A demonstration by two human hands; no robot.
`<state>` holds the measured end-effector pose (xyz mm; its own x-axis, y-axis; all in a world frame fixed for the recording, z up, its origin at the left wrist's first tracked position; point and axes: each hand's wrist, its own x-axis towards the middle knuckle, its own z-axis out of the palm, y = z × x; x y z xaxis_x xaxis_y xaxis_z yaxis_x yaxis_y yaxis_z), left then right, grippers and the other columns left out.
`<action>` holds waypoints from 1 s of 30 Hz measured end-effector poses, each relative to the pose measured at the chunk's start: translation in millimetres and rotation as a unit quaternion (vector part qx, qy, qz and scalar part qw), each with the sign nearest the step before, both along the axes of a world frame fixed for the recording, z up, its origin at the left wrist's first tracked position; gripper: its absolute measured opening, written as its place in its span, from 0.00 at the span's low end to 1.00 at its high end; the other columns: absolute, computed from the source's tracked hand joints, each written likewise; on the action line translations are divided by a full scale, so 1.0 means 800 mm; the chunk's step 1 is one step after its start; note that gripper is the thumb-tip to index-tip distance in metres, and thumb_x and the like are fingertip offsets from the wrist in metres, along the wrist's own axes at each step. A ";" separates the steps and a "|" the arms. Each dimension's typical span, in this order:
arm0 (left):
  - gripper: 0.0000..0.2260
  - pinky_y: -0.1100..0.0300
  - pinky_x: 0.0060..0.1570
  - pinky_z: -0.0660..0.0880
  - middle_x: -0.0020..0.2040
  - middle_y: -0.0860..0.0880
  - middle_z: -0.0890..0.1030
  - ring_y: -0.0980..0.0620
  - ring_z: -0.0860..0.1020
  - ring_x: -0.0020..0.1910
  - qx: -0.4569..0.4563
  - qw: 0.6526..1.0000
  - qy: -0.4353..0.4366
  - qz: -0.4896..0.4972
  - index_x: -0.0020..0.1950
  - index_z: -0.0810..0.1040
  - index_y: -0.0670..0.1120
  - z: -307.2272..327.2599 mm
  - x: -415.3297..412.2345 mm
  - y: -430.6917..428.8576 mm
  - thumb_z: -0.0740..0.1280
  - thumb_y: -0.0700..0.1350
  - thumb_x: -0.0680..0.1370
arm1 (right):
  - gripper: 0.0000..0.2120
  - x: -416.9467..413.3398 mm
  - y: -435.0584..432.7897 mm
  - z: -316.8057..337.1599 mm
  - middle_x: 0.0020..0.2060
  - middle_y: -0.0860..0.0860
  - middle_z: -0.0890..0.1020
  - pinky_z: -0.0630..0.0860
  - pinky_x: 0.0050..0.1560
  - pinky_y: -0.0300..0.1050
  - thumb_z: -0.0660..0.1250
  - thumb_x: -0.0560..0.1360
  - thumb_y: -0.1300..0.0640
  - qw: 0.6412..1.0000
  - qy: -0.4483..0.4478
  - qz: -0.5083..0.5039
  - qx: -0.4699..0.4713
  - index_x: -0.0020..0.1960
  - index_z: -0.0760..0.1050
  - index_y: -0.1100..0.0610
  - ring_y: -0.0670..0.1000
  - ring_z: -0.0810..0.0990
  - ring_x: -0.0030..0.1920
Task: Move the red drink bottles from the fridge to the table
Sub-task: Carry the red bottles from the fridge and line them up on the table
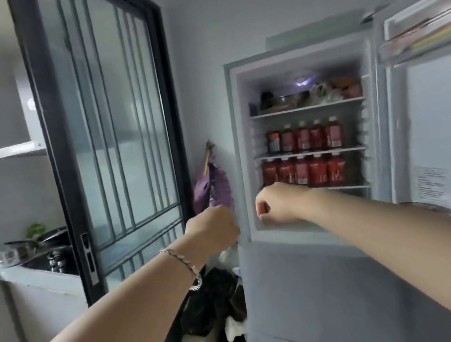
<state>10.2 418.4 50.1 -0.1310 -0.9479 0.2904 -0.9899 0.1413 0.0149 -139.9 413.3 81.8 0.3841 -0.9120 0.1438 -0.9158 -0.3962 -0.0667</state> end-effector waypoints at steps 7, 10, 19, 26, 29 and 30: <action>0.11 0.57 0.39 0.70 0.49 0.47 0.80 0.46 0.76 0.42 -0.027 0.992 0.017 -0.125 0.53 0.77 0.44 0.037 -0.070 -0.186 0.56 0.43 0.78 | 0.08 -0.072 -0.151 0.019 0.48 0.53 0.81 0.76 0.43 0.47 0.60 0.75 0.59 0.989 -0.018 -0.146 -0.017 0.45 0.78 0.54 0.56 0.80 0.48; 0.08 0.57 0.36 0.68 0.43 0.47 0.77 0.48 0.73 0.38 -0.043 0.986 0.006 -0.163 0.48 0.74 0.45 0.049 -0.102 -0.257 0.56 0.41 0.78 | 0.08 -0.104 -0.209 0.021 0.51 0.50 0.81 0.77 0.49 0.47 0.61 0.76 0.58 0.982 -0.020 -0.183 -0.035 0.50 0.79 0.55 0.53 0.79 0.50; 0.10 0.54 0.45 0.79 0.47 0.48 0.81 0.48 0.80 0.44 -0.062 0.975 0.068 -0.202 0.51 0.76 0.46 0.061 -0.212 -0.475 0.57 0.46 0.79 | 0.05 -0.225 -0.419 0.041 0.50 0.49 0.81 0.76 0.46 0.46 0.62 0.76 0.57 0.968 -0.013 -0.238 -0.078 0.47 0.76 0.50 0.52 0.80 0.49; 0.10 0.54 0.47 0.74 0.50 0.49 0.81 0.47 0.78 0.47 -0.110 0.964 0.064 -0.233 0.54 0.75 0.47 0.084 -0.279 -0.620 0.56 0.44 0.79 | 0.19 -0.293 -0.607 0.047 0.61 0.54 0.74 0.75 0.56 0.51 0.64 0.77 0.54 0.911 -0.147 -0.321 -0.211 0.66 0.68 0.57 0.55 0.75 0.59; 0.09 0.56 0.43 0.71 0.50 0.49 0.81 0.48 0.78 0.47 -0.150 0.956 0.079 -0.238 0.53 0.75 0.48 0.098 -0.301 -0.687 0.57 0.45 0.79 | 0.27 -0.326 -0.673 0.054 0.65 0.59 0.68 0.70 0.61 0.52 0.68 0.75 0.53 0.878 -0.113 -0.395 -0.246 0.69 0.64 0.60 0.59 0.68 0.66; 0.09 0.56 0.44 0.71 0.50 0.49 0.81 0.48 0.78 0.48 -0.157 0.953 0.091 -0.242 0.53 0.76 0.48 0.101 -0.307 -0.707 0.57 0.46 0.79 | 0.31 -0.338 -0.689 0.057 0.66 0.61 0.67 0.69 0.62 0.52 0.69 0.74 0.51 0.864 -0.103 -0.422 -0.254 0.70 0.61 0.62 0.60 0.66 0.66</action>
<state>-235.4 -147.0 131.1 -0.4516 -0.6512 0.6099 -0.7921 0.6072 0.0617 -410.0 -137.5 127.4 -0.4685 -0.6539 0.5940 -0.8823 0.3803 -0.2772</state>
